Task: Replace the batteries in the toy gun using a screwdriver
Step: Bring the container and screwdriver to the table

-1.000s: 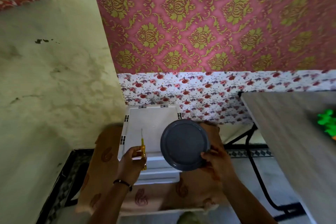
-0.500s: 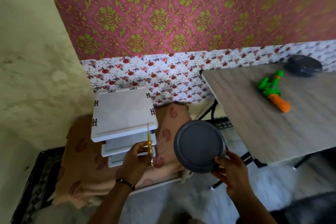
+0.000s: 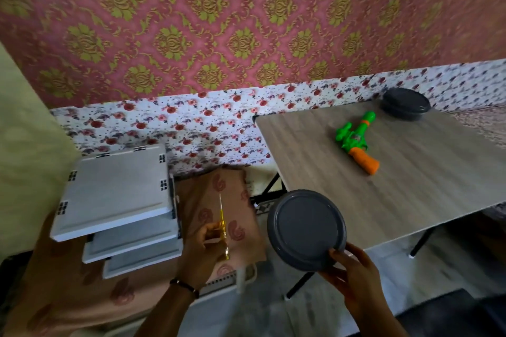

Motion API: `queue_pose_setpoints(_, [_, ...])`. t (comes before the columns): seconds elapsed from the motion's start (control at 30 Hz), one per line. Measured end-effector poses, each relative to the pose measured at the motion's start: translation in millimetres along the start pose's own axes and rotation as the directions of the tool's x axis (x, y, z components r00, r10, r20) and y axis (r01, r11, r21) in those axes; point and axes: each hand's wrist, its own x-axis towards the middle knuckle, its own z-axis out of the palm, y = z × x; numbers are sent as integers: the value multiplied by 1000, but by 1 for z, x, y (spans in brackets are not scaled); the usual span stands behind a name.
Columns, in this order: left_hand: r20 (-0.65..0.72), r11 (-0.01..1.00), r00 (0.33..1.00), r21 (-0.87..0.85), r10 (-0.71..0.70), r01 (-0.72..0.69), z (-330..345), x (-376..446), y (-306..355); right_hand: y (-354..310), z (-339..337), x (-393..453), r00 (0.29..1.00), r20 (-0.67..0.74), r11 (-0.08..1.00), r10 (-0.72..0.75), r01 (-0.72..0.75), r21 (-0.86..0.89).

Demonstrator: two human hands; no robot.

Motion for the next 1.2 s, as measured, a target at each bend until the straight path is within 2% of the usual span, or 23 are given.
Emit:
queue_pose_setpoints(0.17, [56,997,998,-74,-30,34,76,10,13,-45,-41,42,999,36,1000,-4,4,-1])
queue_pose_setpoints(0.27, [15,998,999,-58,-37,38,110,20,19,-69,-58,66,998,54,1000,10,-10,2])
queue_pose_setpoints(0.43, [-24,997,999,75,23,-21,142,40,27,-91,-68,99,997,75,999,29,-31,27])
queue_pose_setpoints(0.63, [-17,995,999,97,38,-36,152,73,39,-104,-50,127,997,53,995,64,-68,67])
queue_pose_setpoints(0.87, [-2,995,1000,-94,-31,31,174,110,64,-128,-42,152,996,63,997,63,-66,47])
queue_pose_setpoints(1.2, [3,991,998,-118,-61,60,248,160,81,-176,-60,209,995,88,999,40,-39,-13])
